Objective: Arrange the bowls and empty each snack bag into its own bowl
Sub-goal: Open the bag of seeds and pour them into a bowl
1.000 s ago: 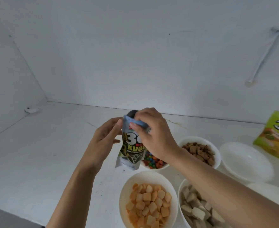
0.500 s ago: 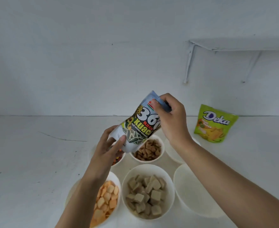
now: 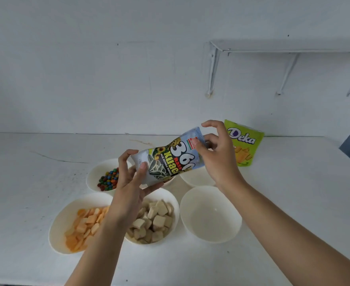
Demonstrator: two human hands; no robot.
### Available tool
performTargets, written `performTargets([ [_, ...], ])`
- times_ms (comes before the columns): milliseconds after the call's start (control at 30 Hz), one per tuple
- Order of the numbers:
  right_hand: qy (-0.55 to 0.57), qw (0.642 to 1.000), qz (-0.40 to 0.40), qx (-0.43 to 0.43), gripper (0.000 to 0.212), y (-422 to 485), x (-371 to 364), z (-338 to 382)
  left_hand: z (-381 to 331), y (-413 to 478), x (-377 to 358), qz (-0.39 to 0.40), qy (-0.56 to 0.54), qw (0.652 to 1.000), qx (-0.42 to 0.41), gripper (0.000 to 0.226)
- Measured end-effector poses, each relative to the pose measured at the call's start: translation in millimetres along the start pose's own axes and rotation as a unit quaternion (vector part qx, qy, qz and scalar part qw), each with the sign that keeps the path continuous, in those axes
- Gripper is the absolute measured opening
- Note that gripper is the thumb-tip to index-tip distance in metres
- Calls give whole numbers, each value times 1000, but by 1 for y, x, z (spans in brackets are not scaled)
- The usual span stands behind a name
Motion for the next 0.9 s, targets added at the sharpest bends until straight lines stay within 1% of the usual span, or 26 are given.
performTargets([
  [67,-6,1000,12,13,32,-4,5,-2,-2,-2,-3,0,11,1000,-7,30],
  [167,-13,1000,8,9,27,-4,10,-3,-8,-3,-7,8,37,999,-34,24],
  [267,-4,1000,-2,-18,22,0,15,-4,-13,-1,-10,10,61,996,-66,17],
  [433,29,997,2,-66,17,1,26,-7,-24,1,-12,22,117,988,-99,20],
  [500,35,997,5,-67,17,-3,29,-9,-28,-2,-14,28,136,985,-99,21],
  [600,16,999,11,-42,12,-11,34,-12,-30,-5,-14,32,164,982,-92,26],
  [667,16,999,16,-38,9,-19,38,-14,-30,-8,-13,29,164,983,-81,26],
  [800,68,993,45,-88,11,-36,44,-26,-30,-17,-9,22,176,982,-71,23],
  [900,113,980,79,-141,14,-48,45,-37,-28,-22,-6,17,198,978,-67,22],
])
Point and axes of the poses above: each hand's wrist, its own y-axis towards the middle knuckle, its own x-axis out of the back of the hand, z = x × y, the point moved 5 cm from there along y, towards the middle knuckle, and after that the axes turned 12 degrees about -z, right-handed, at the moved point
